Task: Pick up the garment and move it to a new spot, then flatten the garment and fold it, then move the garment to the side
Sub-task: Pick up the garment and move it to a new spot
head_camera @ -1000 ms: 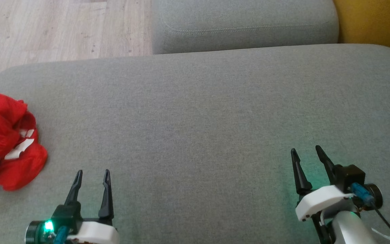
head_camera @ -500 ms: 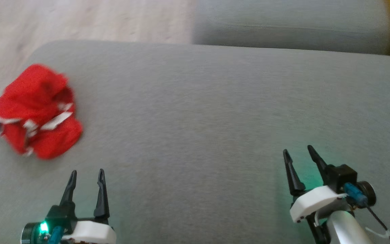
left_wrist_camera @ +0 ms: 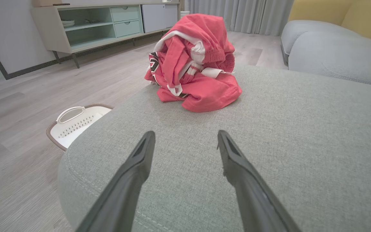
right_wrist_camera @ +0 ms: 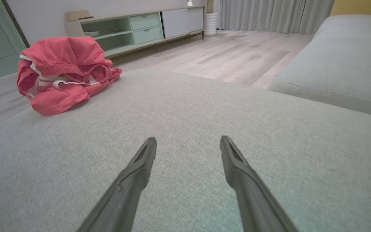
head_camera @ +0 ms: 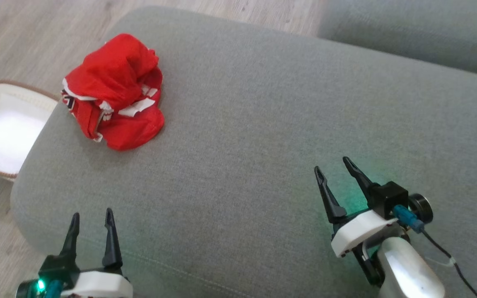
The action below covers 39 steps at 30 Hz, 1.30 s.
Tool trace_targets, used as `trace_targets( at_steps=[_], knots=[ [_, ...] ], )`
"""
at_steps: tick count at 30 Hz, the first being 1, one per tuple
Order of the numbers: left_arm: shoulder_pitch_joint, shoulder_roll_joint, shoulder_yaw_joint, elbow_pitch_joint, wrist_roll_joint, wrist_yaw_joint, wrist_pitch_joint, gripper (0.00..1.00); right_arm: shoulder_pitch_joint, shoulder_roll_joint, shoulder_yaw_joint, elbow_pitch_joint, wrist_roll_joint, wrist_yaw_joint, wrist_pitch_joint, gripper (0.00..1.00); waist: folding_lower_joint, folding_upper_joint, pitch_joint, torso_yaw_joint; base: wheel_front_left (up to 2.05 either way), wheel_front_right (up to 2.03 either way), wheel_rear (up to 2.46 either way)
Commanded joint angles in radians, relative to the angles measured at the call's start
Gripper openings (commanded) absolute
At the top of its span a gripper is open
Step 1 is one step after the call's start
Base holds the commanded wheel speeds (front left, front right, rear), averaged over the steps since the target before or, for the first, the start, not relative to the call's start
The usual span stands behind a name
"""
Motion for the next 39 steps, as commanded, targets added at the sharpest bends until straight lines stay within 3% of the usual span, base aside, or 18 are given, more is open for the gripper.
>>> trace_targets(
  at_steps=[1, 9, 14, 19, 25, 30, 36, 37, 38, 39],
  knots=[
    [-0.023, 0.003, 0.033, -0.028, -0.006, -0.001, -0.012, 1.00, -0.029, -0.011, 0.022, -0.030, 0.005, -0.001, -0.014, 1.00, -0.0001, 0.0000, 0.017, 0.004, 0.00, 0.00, 0.00],
    [-0.212, 0.028, 0.075, -0.130, 0.011, -0.043, -0.012, 1.00, -0.071, -0.069, 0.072, -0.086, 0.019, -0.001, -0.014, 1.00, -0.0001, 0.0000, 0.124, -0.030, 0.00, 0.00, 0.00],
    [-0.408, 0.123, 0.061, -0.063, 0.002, -0.070, -0.012, 1.00, -0.107, -0.100, 0.094, -0.135, 0.032, -0.001, -0.014, 1.00, -0.0001, 0.0000, 0.207, -0.079, 0.00, 0.00, 0.00],
    [-0.596, 0.217, -0.017, 0.059, -0.039, -0.076, -0.010, 1.00, -0.130, -0.132, 0.098, -0.176, 0.046, -0.001, -0.014, 1.00, -0.0001, 0.0000, 0.269, -0.123, 0.00, 0.00, 0.00],
    [-0.760, 0.338, -0.077, 0.261, -0.080, -0.077, 0.077, 1.00, -0.150, -0.146, 0.104, -0.188, 0.061, -0.001, -0.014, 1.00, -0.0001, 0.0000, 0.323, -0.186, 0.00, 0.00, 0.00],
    [-0.825, 0.389, -0.076, 0.395, -0.034, 0.006, 0.132, 1.00, -0.151, -0.143, 0.101, -0.194, 0.064, -0.001, -0.014, 1.00, -0.0001, 0.0000, 0.349, -0.231, 0.00, 0.00, 0.00],
    [-0.846, 0.398, -0.079, 0.513, -0.029, 0.059, 0.244, 1.00, -0.149, -0.138, 0.091, -0.185, 0.074, -0.001, -0.014, 1.00, -0.0001, 0.0000, 0.352, -0.260, 0.00, 0.00, 0.00],
    [-0.848, 0.400, -0.082, 0.524, -0.026, 0.065, 0.254, 0.65, -0.151, -0.134, 0.091, -0.184, 0.075, -0.001, -0.014, 1.00, -0.0001, 0.0000, 0.349, -0.265, 0.00, 0.00, 0.00],
    [-0.851, 0.400, -0.084, 0.527, -0.025, 0.069, 0.252, 0.04, -0.153, -0.131, 0.090, -0.182, 0.076, -0.001, -0.014, 1.00, -0.0001, 0.0000, 0.347, -0.270, 0.00, 0.00, 0.00],
    [-0.853, 0.401, -0.086, 0.527, -0.023, 0.075, 0.246, 0.00, -0.154, -0.125, 0.088, -0.181, 0.078, -0.001, -0.014, 1.00, -0.0001, 0.0000, 0.343, -0.276, 0.00, 0.00, 0.00]
  ],
)
